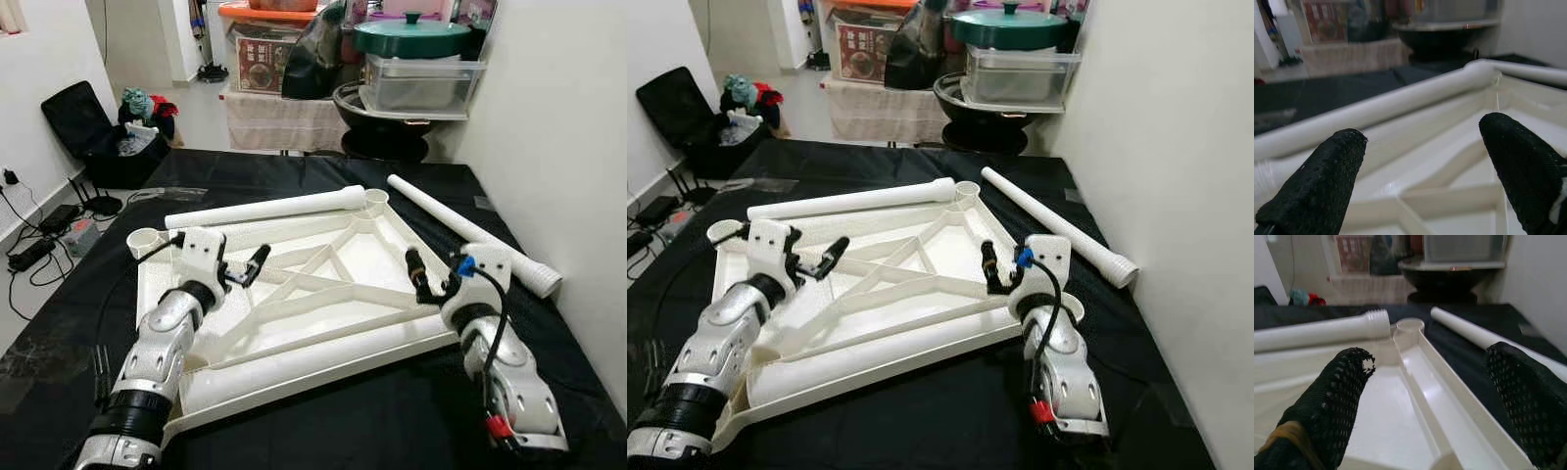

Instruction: Building children table

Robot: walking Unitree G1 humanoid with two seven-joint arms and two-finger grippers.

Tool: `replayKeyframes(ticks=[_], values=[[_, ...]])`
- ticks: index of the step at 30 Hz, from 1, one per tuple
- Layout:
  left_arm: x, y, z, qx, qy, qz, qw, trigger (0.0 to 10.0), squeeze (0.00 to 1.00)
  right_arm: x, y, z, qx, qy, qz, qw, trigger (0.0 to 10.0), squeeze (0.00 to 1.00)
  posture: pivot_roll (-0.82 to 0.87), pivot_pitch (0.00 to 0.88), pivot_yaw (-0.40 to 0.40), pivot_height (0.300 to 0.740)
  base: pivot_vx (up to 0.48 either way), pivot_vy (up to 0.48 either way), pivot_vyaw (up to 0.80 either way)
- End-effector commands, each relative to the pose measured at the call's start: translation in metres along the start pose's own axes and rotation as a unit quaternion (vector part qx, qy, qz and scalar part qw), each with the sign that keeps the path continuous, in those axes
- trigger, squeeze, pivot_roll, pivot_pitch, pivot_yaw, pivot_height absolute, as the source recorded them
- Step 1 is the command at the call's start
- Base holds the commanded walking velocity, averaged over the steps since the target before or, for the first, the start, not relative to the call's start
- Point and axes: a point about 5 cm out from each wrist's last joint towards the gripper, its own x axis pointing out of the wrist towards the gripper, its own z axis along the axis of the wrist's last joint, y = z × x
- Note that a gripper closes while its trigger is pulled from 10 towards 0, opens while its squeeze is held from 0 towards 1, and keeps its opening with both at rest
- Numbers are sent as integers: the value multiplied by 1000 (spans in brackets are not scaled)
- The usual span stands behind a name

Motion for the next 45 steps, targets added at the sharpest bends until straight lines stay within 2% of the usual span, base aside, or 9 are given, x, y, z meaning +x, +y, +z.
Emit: replayKeyframes(ticks=[1, 7, 19, 45], values=[[3, -4, 7, 7, -18, 1, 1000, 10000, 0, 2, 2, -2, 3, 0, -4, 1000, 10000, 0, 56, 0, -44, 740, 0, 0, 0], [6, -10, 16, 19, -38, -2, 999, 10000, 0, 5, 14, -2, -8, -3, 9, 1000, 10000, 0, 64, 0, -46, 740, 0, -398, 0], [6, -8, 20, 17, -46, 6, 999, 10000, 0, 10, 10, 3, -8, -12, -2, 1000, 10000, 0, 69, 0, -54, 740, 0, -450, 0], [5, -4, 24, -2, -67, 22, 997, 10000, 0, 10, 7, -1, 5, -7, -13, 1000, 10000, 0, 63, 0, -50, 740, 0, 0, 59]])
